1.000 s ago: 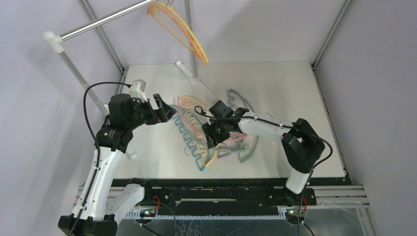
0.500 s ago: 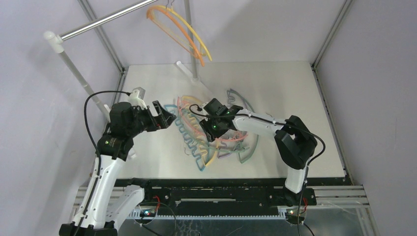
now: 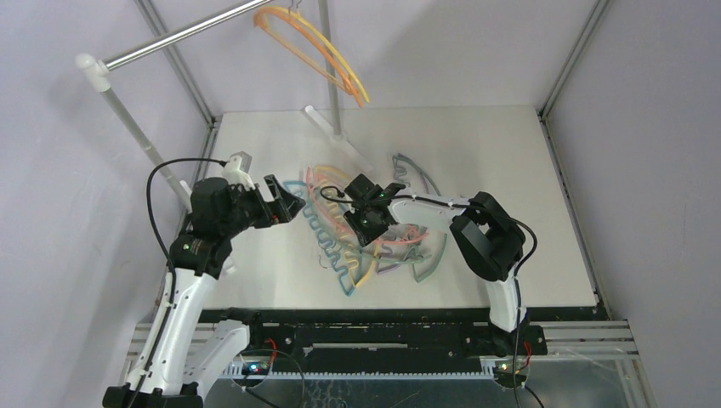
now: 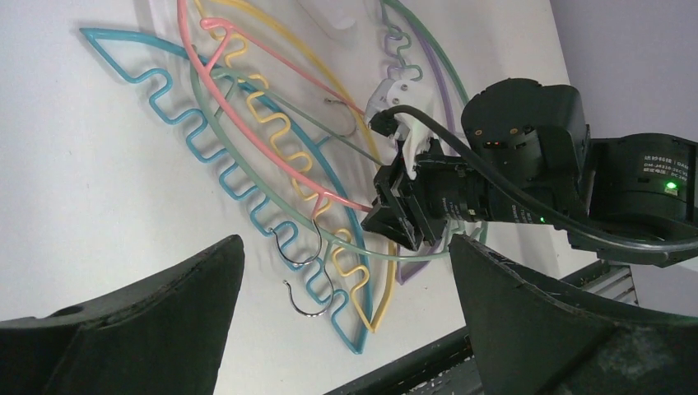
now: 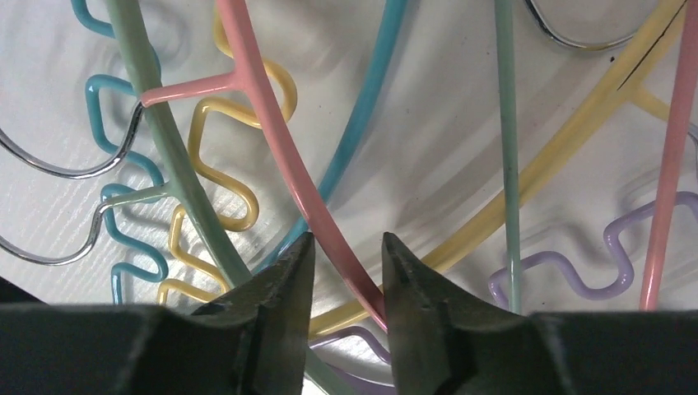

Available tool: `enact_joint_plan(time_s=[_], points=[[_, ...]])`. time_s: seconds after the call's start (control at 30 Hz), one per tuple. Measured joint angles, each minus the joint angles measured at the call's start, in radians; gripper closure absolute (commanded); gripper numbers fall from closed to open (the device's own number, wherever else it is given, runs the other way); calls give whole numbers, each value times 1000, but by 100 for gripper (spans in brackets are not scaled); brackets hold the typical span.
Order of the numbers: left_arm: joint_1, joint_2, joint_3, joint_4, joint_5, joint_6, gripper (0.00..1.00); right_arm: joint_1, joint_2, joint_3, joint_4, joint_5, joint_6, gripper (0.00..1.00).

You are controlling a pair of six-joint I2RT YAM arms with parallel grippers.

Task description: Organize the hangers

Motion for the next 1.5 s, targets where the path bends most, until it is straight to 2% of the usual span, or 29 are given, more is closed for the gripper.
enact_joint_plan(time_s=[0.17, 0.23, 0.4, 0.6, 0.77, 0.97, 1.2, 1.5], points=[[0, -15, -10, -9, 3, 0, 2, 0, 0, 0, -3, -18, -11, 86], [0, -28, -10, -14, 7, 0, 2, 3, -5, 4, -2, -40, -18, 100], [0, -74, -10, -22, 23, -1, 3, -4, -23, 97, -32, -117, 25, 100], [0, -119, -10, -26, 39, -10, 4, -40, -22, 297, -16, -282, 169, 100], [0, -166, -11, -28, 53, -26, 4, -73, 0, 452, 97, -418, 356, 100], [0, -233, -51, -23, 50, -38, 4, -85, 142, 626, 241, -539, 587, 100], [-1, -235, -96, 2, -13, -75, 4, -53, 203, 667, 291, -568, 750, 100], [-63, -161, -136, 97, -107, -117, 6, -3, 203, 729, 346, -578, 843, 100]])
